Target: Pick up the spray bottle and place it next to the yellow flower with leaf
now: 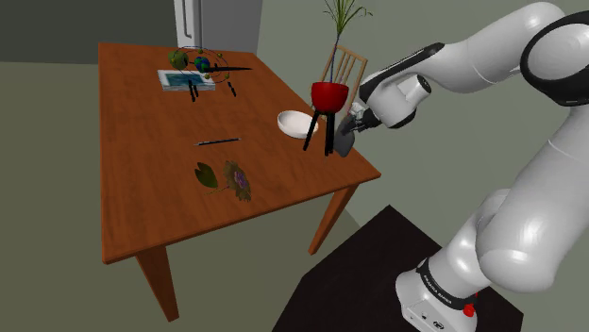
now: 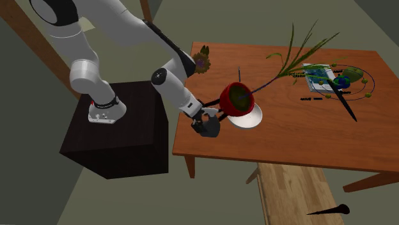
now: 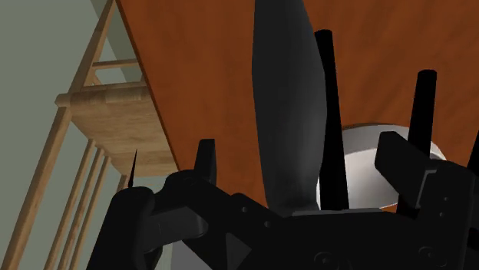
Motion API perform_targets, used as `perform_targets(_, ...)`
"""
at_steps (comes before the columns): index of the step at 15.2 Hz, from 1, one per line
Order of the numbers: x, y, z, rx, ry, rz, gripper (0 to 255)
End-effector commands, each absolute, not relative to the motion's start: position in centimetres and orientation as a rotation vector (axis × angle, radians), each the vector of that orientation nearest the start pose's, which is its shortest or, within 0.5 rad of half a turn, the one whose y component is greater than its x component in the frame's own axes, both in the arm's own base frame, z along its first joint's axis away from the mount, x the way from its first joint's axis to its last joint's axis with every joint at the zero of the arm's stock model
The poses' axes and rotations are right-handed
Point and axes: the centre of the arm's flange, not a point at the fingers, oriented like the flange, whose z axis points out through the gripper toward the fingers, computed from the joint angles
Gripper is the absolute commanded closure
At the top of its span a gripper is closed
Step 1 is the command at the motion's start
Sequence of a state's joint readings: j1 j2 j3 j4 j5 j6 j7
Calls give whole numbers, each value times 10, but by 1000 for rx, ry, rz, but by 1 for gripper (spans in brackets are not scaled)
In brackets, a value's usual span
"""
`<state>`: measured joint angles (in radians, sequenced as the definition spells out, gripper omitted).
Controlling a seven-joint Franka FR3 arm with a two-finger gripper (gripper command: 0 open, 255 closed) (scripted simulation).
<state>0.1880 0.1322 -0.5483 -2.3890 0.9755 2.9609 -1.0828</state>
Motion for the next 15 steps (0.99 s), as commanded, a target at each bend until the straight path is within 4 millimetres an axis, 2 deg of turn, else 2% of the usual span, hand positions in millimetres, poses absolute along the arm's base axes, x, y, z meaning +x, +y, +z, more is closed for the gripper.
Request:
perform_targets(1,469,-234,298,-3061,280,-849,0)
perform_targets(10,470,-235,296,-3061,281,-849,0)
perform_targets(11,470,-235,296,-3061,281,-849,255)
perform_targets(15,470,-235,296,-3061,281,-849,255)
